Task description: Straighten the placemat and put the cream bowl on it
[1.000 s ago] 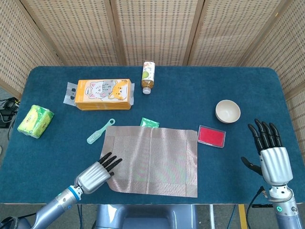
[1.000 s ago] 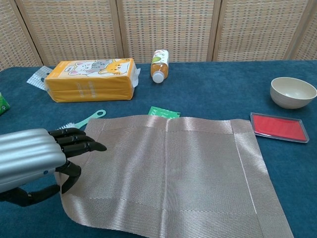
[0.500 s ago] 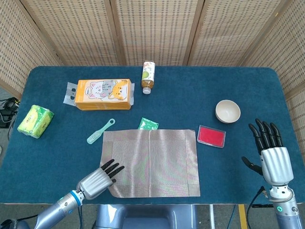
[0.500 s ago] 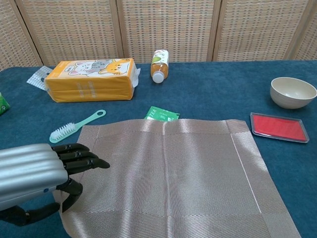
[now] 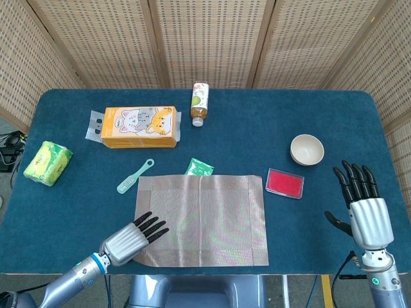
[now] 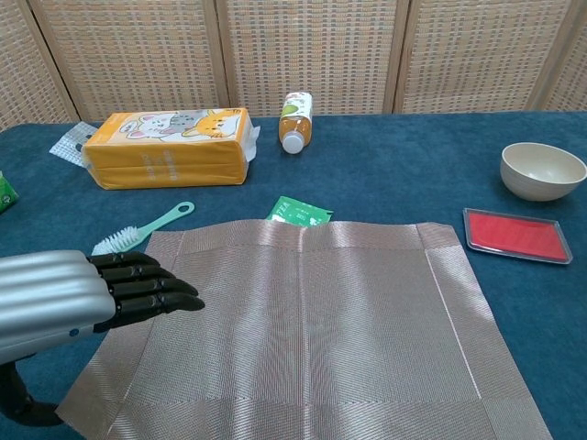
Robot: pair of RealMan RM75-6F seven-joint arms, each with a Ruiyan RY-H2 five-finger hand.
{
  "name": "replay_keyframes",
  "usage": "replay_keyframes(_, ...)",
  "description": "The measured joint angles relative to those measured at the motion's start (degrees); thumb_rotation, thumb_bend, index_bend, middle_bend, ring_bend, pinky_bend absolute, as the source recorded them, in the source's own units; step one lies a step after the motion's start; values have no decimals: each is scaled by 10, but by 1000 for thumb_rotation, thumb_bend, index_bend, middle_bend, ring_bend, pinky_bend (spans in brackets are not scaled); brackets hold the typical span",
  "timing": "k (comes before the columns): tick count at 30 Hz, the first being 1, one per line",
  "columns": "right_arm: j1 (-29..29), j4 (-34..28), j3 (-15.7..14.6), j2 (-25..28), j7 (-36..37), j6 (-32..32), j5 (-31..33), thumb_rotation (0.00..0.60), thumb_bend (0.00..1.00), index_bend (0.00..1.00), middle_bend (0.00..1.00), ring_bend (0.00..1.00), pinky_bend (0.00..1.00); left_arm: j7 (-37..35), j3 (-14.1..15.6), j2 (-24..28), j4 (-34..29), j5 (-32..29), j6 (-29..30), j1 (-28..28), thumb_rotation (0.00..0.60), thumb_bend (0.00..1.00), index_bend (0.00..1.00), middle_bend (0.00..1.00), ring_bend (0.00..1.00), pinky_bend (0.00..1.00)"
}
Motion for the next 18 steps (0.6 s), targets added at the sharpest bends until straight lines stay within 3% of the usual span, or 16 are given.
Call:
replay_keyframes(3, 0, 1, 1, -1, -1, -2, 4, 600, 0, 37, 0, 0, 0, -50, -2, 9, 4, 20, 10, -2, 600, 0, 0, 0, 0, 0)
replay_keyframes(9, 3, 4, 3, -2, -2, -17, 19, 600, 0, 37, 0, 0, 0, -149, -23, 43, 12, 49, 94, 10, 600, 0, 0, 0, 0, 0)
replay_keyframes(18, 38, 30, 16, -1, 4, -127, 94, 600, 0, 48, 0, 0, 0, -203, -78, 113, -1, -27, 219, 76, 600, 0, 0, 0, 0, 0)
